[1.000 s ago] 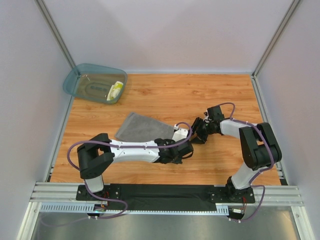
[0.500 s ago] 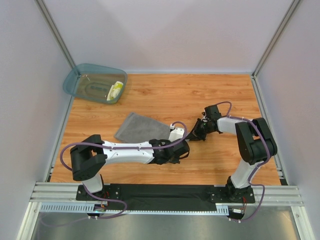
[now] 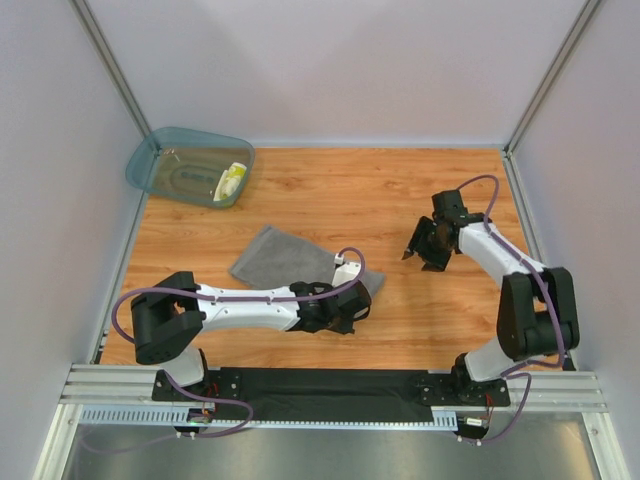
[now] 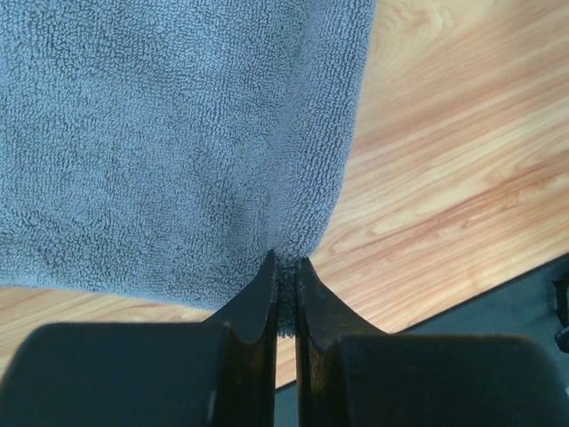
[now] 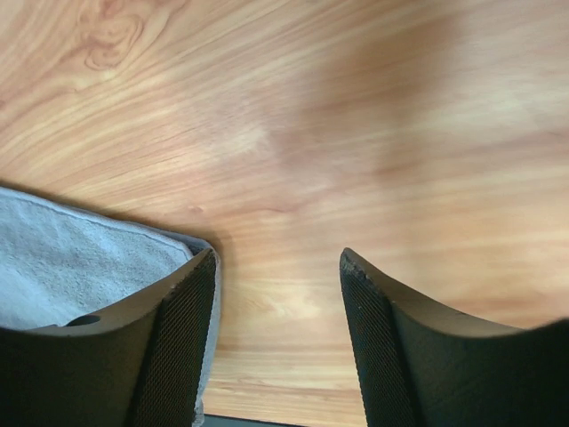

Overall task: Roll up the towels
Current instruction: Roll the towel

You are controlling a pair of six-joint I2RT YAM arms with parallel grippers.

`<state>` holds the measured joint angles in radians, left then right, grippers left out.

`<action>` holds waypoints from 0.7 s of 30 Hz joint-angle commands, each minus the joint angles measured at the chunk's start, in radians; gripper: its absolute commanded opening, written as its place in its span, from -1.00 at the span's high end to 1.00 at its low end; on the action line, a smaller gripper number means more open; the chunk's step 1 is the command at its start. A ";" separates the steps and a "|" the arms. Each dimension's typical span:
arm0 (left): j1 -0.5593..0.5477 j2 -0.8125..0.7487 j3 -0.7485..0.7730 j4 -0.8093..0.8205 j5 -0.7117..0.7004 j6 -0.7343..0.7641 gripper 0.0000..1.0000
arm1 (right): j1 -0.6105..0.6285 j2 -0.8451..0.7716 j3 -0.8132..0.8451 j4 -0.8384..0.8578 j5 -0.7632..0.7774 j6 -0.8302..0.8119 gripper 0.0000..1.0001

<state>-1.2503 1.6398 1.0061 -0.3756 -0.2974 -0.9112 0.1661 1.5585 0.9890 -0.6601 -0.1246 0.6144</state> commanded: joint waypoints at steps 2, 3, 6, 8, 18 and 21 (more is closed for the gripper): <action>-0.009 -0.037 -0.018 0.060 0.082 0.000 1.00 | -0.025 -0.198 -0.010 -0.125 0.181 -0.057 -0.40; -0.009 -0.034 -0.020 0.087 0.096 0.000 1.00 | -0.023 -0.225 -0.022 -0.134 0.186 -0.064 -0.46; -0.009 -0.044 -0.018 0.142 0.164 0.002 1.00 | -0.028 -0.340 -0.047 -0.160 0.175 -0.071 -0.55; -0.009 -0.054 -0.012 0.162 0.182 -0.012 1.00 | -0.031 -0.373 -0.056 -0.177 0.151 -0.071 -0.56; 0.005 -0.187 -0.092 0.202 0.142 -0.159 1.00 | -0.030 -0.465 -0.076 -0.202 0.051 -0.087 -0.57; 0.018 -0.247 -0.171 0.205 0.118 -0.251 1.00 | -0.031 -0.469 -0.081 -0.197 0.030 -0.088 -0.54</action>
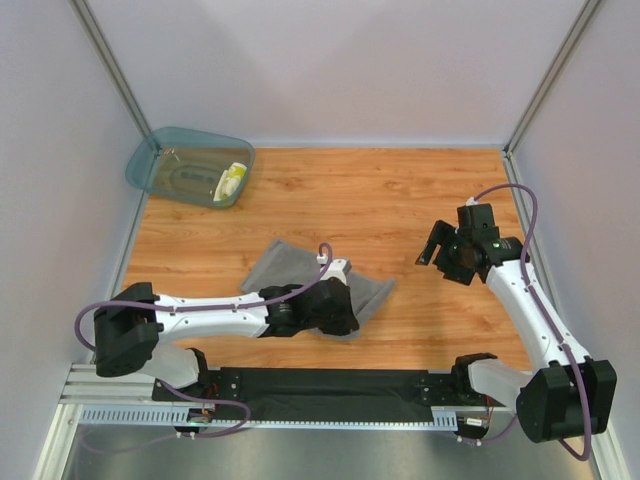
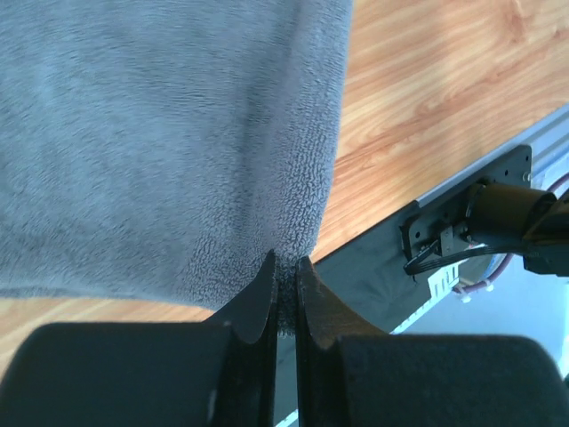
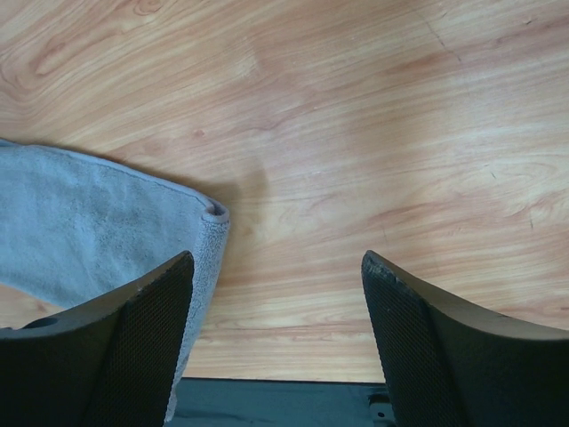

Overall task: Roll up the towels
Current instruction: Roll the towel

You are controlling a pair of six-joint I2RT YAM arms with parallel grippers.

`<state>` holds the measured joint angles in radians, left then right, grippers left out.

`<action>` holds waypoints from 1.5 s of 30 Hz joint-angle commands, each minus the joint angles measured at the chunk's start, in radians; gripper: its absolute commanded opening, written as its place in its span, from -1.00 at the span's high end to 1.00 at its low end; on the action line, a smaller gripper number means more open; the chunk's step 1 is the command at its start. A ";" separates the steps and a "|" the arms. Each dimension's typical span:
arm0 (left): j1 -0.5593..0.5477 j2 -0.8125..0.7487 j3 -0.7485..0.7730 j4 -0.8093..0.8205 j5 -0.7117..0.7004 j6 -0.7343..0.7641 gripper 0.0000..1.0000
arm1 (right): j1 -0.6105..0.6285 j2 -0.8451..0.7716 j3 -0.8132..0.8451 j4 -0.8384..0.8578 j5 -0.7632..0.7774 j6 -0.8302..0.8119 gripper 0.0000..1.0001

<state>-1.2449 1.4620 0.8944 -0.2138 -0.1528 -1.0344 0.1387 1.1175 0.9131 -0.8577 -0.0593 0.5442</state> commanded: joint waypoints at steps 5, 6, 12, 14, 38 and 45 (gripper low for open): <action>0.027 -0.175 -0.156 0.065 -0.091 -0.223 1.00 | -0.001 -0.042 -0.020 0.005 -0.057 -0.016 -0.51; 0.033 -0.186 -0.184 0.067 -0.097 -0.248 1.00 | -0.001 -0.045 -0.020 0.009 -0.071 -0.018 -0.50; 0.055 -0.224 -0.252 0.050 -0.113 -0.314 1.00 | 0.027 -0.059 -0.048 0.089 -0.220 -0.047 -0.33; 0.058 -0.230 -0.270 0.027 -0.120 -0.348 1.00 | 0.055 -0.059 -0.065 0.108 -0.276 -0.049 -0.29; 0.093 -0.367 -0.495 -0.095 -0.203 -0.569 1.00 | 0.489 0.177 -0.158 0.560 -0.428 0.092 0.60; 0.137 -0.402 -0.546 -0.101 -0.199 -0.567 1.00 | 0.564 0.274 -0.132 0.631 -0.461 0.079 0.61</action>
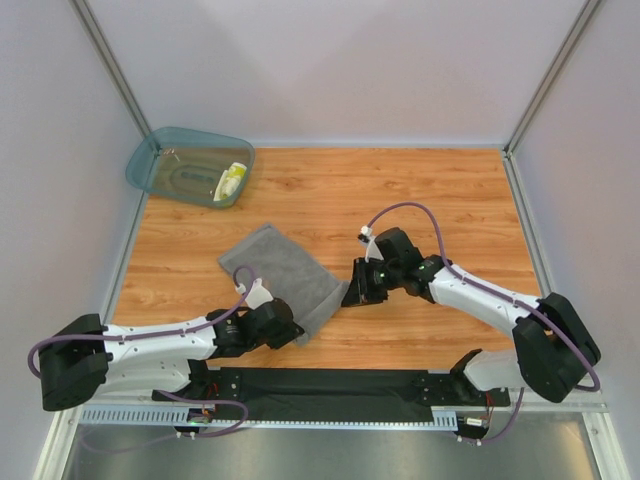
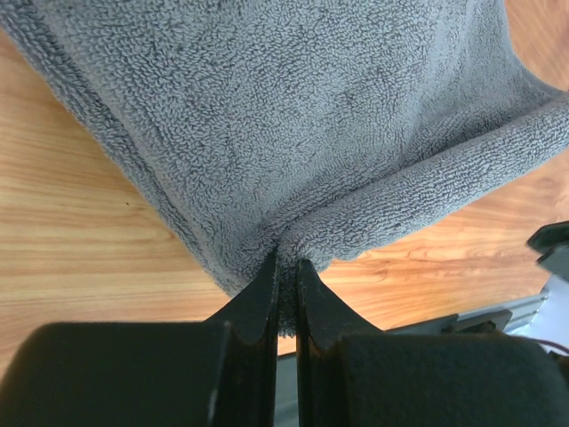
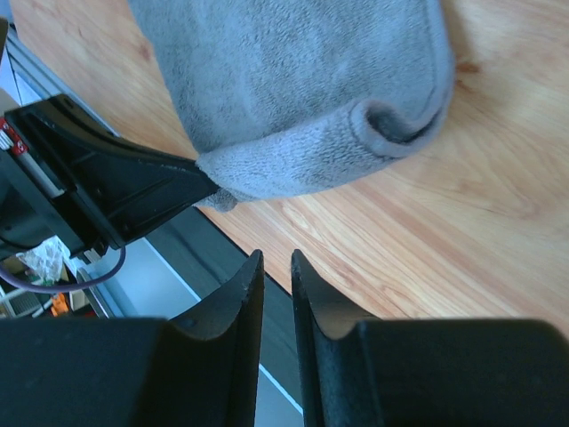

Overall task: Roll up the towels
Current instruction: Roll the towel

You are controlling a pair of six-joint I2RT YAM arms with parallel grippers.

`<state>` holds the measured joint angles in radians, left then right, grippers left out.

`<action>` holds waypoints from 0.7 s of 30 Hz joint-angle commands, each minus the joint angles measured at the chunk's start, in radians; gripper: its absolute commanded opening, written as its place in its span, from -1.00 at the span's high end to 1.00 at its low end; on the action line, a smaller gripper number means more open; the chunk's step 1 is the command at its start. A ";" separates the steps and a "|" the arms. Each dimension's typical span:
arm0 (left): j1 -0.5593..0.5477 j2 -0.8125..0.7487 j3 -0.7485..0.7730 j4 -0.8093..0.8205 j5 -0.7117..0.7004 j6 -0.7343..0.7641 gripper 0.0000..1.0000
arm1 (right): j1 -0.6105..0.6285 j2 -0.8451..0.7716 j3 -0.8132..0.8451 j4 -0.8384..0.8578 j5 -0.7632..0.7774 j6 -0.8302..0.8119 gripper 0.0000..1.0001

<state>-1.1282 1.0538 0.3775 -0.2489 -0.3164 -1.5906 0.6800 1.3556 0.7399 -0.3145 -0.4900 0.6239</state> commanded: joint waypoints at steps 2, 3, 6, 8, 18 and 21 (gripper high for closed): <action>0.034 0.011 -0.037 -0.063 -0.030 -0.002 1.00 | 0.038 0.065 0.045 0.124 -0.038 0.002 0.62; 0.038 0.017 -0.040 -0.059 -0.027 0.000 1.00 | 0.044 0.094 0.049 0.136 -0.050 0.002 0.63; 0.051 0.031 -0.049 -0.043 -0.013 0.011 1.00 | 0.064 0.154 0.068 0.173 -0.065 0.003 0.66; 0.059 0.040 -0.049 -0.041 -0.010 0.015 1.00 | 0.067 0.180 0.081 0.207 -0.074 0.010 0.67; 0.071 0.043 -0.057 -0.036 0.002 0.024 1.00 | 0.055 0.364 0.167 0.244 -0.082 -0.004 0.74; 0.074 0.026 -0.066 -0.044 0.005 0.020 1.00 | 0.024 0.407 0.190 0.224 -0.084 -0.027 0.76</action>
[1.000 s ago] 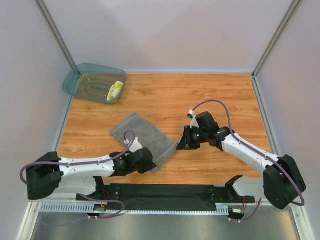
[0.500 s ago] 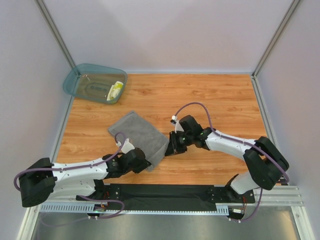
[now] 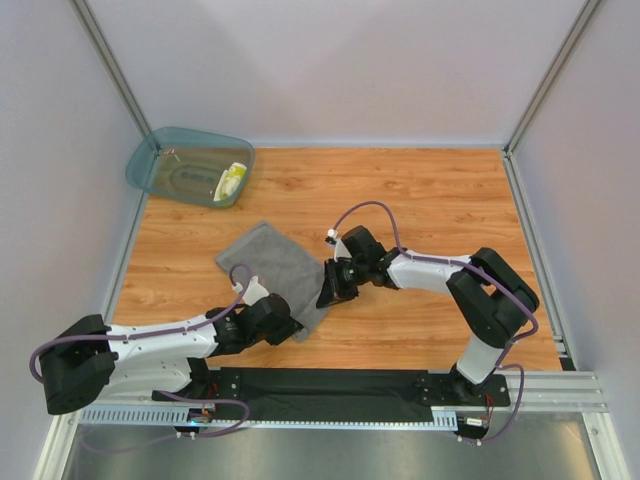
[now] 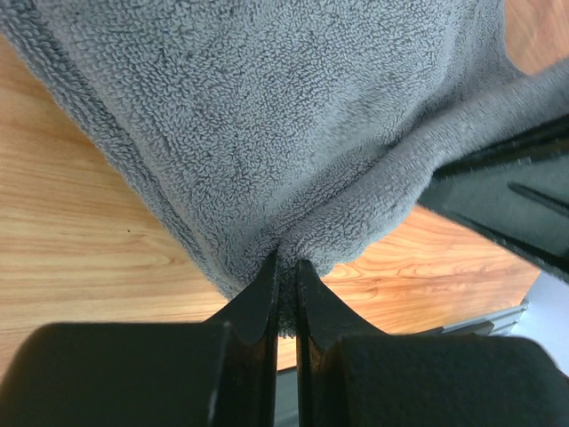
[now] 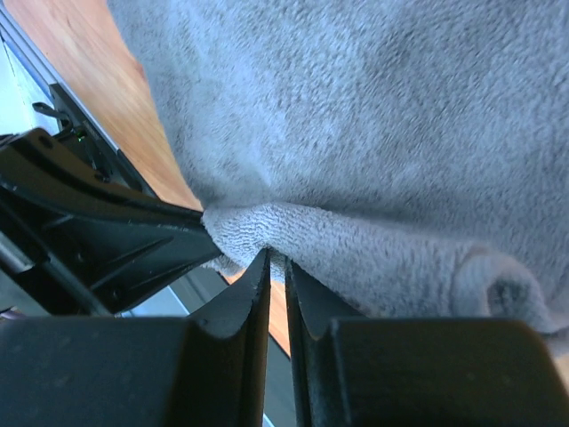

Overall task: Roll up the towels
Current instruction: Roll the towel

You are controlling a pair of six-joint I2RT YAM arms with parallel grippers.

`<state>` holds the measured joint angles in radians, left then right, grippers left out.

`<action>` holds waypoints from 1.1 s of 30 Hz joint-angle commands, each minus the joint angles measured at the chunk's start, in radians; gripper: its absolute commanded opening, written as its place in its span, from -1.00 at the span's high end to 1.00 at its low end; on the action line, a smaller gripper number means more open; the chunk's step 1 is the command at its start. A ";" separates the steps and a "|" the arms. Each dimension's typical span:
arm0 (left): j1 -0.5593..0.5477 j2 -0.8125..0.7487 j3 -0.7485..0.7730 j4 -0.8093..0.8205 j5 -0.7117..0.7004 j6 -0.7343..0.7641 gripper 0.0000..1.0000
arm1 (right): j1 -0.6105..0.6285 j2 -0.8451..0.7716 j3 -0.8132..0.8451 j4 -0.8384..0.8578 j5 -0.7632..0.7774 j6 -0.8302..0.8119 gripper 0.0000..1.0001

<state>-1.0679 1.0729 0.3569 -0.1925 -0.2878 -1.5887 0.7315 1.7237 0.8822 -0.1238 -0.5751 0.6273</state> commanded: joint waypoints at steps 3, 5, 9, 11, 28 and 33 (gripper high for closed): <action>0.014 -0.022 -0.065 -0.110 -0.025 0.010 1.00 | -0.069 0.075 0.058 0.013 -0.003 -0.060 0.78; 0.016 -0.039 -0.079 -0.120 -0.031 0.006 1.00 | -0.098 0.103 0.061 0.013 -0.015 -0.070 0.81; 0.016 -0.080 -0.088 -0.148 -0.039 0.003 1.00 | -0.122 0.142 0.080 0.003 -0.017 -0.087 0.83; 0.016 -0.094 -0.095 -0.163 -0.040 -0.001 1.00 | -0.129 0.157 0.084 0.004 -0.017 -0.090 0.84; 0.013 -0.209 0.072 -0.529 -0.166 0.202 -0.02 | -0.124 0.214 0.020 0.102 -0.052 -0.071 0.91; -0.071 -0.113 0.302 -0.734 -0.352 0.266 0.09 | -0.116 0.208 0.029 0.095 -0.052 -0.072 0.91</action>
<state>-1.0832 0.9264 0.5171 -0.7158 -0.4808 -1.4124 0.6159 1.8915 0.9295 -0.0101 -0.7517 0.5983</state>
